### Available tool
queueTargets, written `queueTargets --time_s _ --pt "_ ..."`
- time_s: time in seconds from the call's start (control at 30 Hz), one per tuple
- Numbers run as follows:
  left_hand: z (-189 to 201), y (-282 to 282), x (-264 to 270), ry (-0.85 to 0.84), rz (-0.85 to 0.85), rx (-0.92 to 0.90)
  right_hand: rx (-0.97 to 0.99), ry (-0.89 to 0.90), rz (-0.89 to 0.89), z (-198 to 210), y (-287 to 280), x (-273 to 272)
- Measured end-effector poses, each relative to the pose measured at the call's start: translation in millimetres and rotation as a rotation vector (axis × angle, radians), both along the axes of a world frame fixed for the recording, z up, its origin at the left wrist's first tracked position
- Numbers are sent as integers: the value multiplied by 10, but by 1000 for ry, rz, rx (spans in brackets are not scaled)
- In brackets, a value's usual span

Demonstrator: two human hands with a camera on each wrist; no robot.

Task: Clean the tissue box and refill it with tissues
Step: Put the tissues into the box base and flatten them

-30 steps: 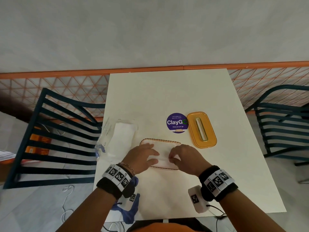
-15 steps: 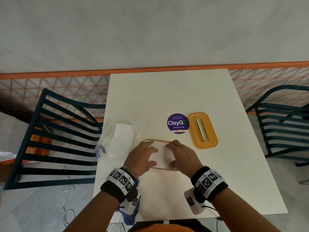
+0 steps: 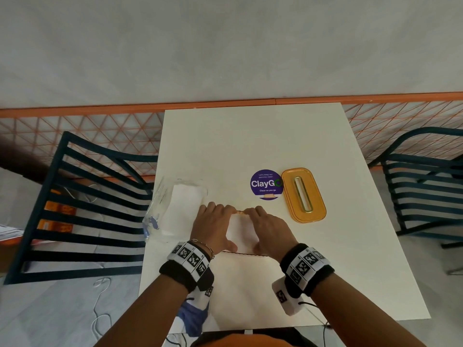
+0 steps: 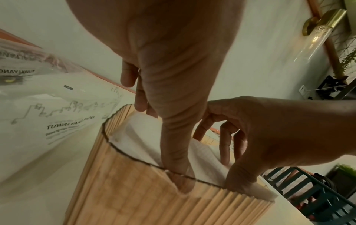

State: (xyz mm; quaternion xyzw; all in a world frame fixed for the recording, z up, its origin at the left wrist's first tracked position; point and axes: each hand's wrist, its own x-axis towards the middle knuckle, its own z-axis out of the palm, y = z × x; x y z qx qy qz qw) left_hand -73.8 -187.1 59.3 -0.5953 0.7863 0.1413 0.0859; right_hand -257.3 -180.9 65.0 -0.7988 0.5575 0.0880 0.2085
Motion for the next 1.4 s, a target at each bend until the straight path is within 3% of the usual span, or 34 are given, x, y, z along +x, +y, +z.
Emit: queueTargets --time_s 0.3,0.87,1.4 --pt "-46 -9 17 139 88 46 26 -138 -146 -48 -42 -20" --pt "-56 99 97 490 255 -19 -86 -195 -175 -69 43 6" --pt "-153 58 220 520 306 -76 -200 -234 -116 -186 136 -25"
